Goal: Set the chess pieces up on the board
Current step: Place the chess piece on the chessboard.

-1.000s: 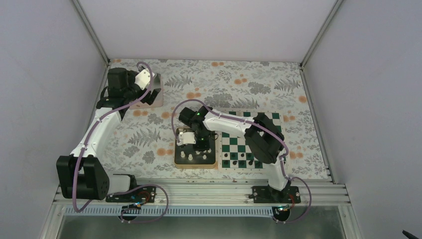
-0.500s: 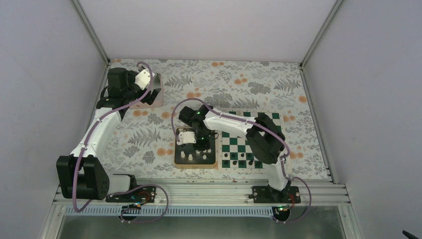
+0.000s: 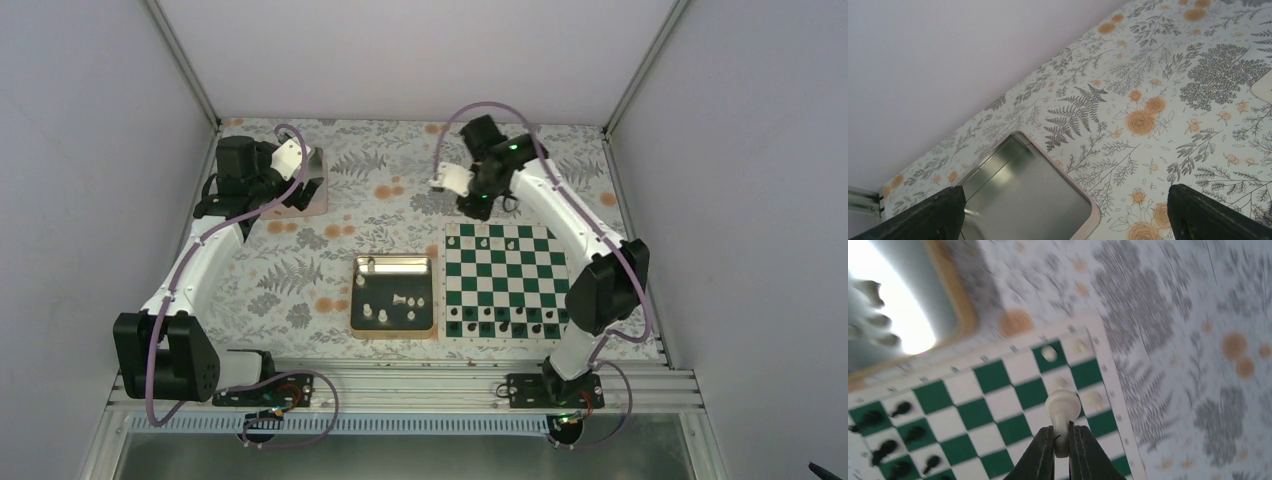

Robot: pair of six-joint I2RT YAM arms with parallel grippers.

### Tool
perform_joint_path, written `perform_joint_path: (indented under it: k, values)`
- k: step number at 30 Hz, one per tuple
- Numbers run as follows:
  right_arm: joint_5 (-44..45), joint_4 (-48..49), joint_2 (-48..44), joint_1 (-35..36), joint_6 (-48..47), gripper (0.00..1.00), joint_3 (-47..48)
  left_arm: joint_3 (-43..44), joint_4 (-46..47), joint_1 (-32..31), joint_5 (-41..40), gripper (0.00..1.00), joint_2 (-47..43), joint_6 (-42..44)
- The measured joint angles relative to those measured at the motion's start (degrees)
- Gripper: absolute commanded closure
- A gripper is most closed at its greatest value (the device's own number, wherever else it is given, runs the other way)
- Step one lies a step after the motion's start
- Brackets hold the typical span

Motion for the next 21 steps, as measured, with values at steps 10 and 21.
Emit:
perform_joint_path:
  k: [10, 21]
  values:
    - [0.15, 2.19, -0.11, -25.09, -5.01, 0.91, -7.54, 0.0, 0.0, 0.0, 0.04, 0.0, 0.02, 0.0]
    - [-0.13, 8.26, 9.44, -38.56, -8.0, 0.9, -12.96, 0.0, -0.15, 0.0, 0.07, 0.0, 0.11, 0.02]
